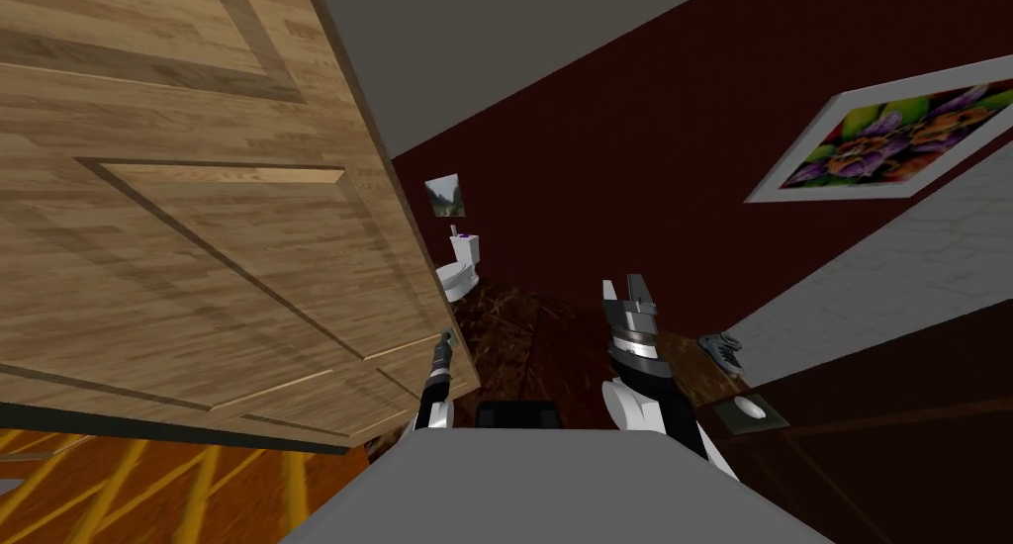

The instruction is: Push the door open

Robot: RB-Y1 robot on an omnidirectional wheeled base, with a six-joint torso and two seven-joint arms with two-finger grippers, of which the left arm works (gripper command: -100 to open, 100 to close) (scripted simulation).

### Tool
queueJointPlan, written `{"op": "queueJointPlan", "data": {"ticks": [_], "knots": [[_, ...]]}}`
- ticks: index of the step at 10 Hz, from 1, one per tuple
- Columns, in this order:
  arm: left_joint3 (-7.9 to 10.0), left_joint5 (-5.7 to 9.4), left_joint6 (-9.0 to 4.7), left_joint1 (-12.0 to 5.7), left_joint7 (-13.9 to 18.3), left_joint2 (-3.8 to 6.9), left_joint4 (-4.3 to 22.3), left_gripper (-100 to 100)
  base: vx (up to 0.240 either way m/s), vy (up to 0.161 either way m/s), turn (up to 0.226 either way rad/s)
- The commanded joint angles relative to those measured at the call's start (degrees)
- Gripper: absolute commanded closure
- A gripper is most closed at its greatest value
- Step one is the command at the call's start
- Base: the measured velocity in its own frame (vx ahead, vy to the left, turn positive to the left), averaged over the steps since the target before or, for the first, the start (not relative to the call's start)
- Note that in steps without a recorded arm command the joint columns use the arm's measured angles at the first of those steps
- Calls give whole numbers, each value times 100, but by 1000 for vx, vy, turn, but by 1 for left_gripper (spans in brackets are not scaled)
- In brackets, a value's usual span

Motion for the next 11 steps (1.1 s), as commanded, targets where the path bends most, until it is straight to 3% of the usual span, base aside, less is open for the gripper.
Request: {"op": "queueJointPlan", "data": {"ticks": [1, 3, 4, 11], "knots": [[-2, 0, -5, 7, 2, -4, 0, 100, -25, -6, 0], [-2, 0, -5, 7, 2, -4, 0, 100, -6, -2, 1], [83, 49, 34, 8, -27, 28, 23, 100, 122, 0, 39], [496, 279, 111, -56, -142, 61, 41, 100, 208, -16, 54]]}}
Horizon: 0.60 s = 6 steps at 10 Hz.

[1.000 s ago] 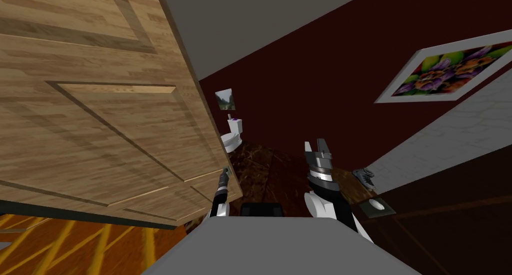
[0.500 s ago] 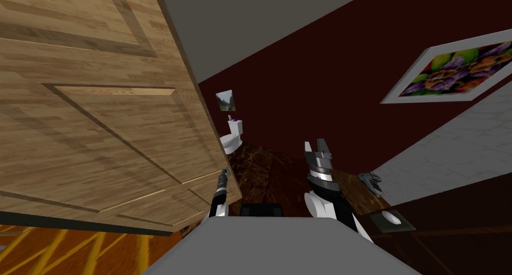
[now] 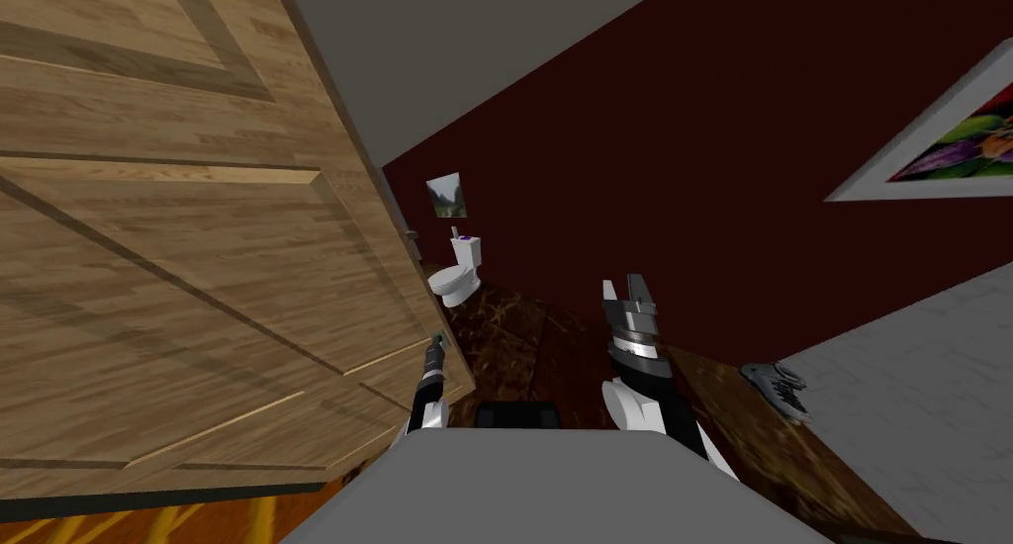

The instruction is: Push the door open

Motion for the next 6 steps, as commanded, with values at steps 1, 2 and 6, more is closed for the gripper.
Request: {"op": "queueJointPlan", "data": {"ticks": [1, 2, 6], "knots": [[164, 82, -43, -58, -36, 19, 63, 100, 245, -30, 76], [233, 121, -30, -69, -55, -4, 66, 100, 253, -24, 79], [365, 197, -10, -16, -89, 10, 33, 100, 179, -3, 42]]}}
